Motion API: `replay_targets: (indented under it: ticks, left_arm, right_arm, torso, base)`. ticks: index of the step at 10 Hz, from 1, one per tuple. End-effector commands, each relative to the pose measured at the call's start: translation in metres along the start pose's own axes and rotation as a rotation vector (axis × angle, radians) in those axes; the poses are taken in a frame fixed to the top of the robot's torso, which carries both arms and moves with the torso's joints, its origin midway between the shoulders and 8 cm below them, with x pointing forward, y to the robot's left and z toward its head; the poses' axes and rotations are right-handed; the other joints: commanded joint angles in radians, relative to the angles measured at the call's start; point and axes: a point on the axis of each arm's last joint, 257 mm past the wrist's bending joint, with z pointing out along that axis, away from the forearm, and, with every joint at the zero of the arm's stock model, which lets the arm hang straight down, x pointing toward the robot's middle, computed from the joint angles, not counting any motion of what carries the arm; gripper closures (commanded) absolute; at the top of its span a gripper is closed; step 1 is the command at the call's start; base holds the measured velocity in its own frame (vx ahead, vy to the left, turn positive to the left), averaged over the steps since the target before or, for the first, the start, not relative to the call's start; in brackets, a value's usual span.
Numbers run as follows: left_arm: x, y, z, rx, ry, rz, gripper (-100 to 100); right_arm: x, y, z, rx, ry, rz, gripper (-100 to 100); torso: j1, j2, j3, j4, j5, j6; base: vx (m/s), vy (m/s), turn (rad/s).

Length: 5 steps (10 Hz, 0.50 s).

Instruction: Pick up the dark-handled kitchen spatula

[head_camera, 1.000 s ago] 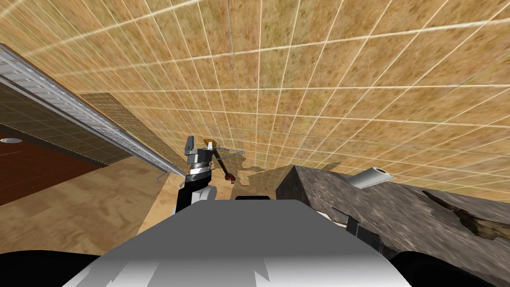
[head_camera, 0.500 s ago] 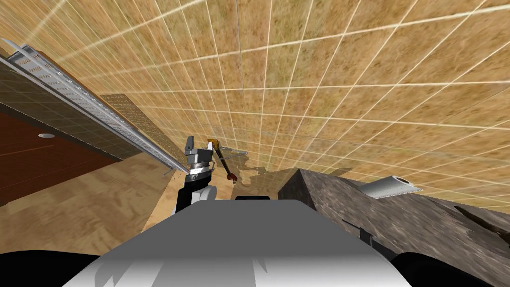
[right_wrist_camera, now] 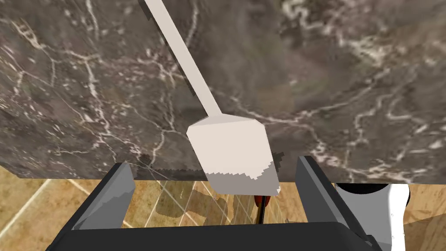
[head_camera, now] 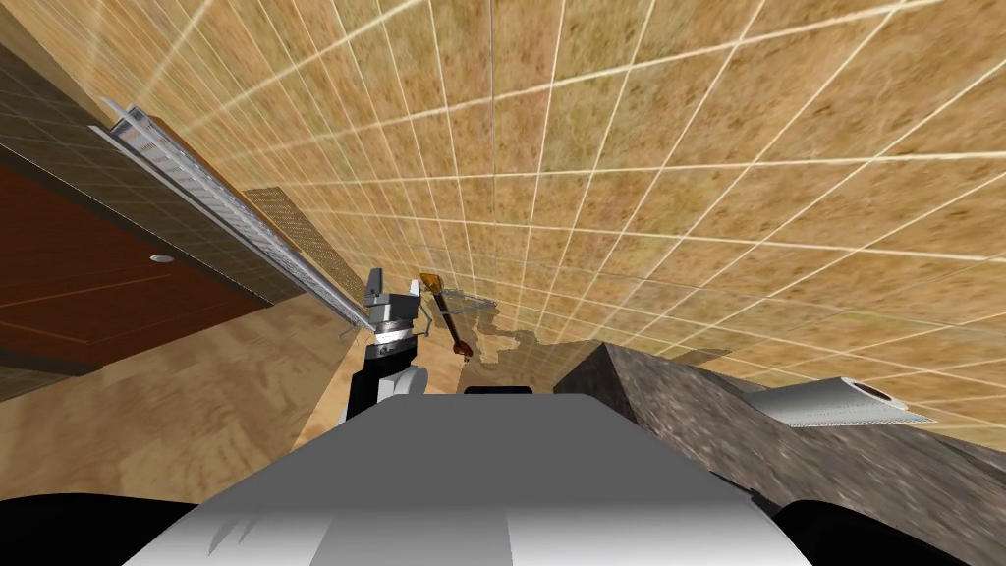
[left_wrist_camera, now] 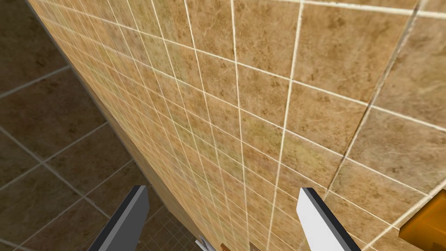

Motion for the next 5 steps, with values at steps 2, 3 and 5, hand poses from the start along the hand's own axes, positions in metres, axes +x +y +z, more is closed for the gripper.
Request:
replay_targets:
  ticks: [2,3,5]
  left_arm:
    - [0.0,0.0,0.0,0.0,0.0,0.0,0]
    - [0.0,0.0,0.0,0.0,0.0,0.0,0]
    - [0.0,0.0,0.0,0.0,0.0,0.0,0]
  right_arm:
    - [0.027,0.01,-0.004,-0.042,0.065,-0.034,-100]
    - [0.044,0.019,-0.009,-0.072,0.109,-0.055,-100]
    - [0.059,0.027,-0.014,-0.103,0.149,-0.073,-100]
  torso:
    - [0.0,0.0,0.0,0.0,0.0,0.0]
    - [0.0,0.0,0.0,0.0,0.0,0.0]
    - [0.0,-0.001,0.0,0.0,0.0,-0.001]
  base:
    - [0.043,0.025,0.068]
    - [0.042,0.027,0.133]
    - [0.055,0.023,0.122]
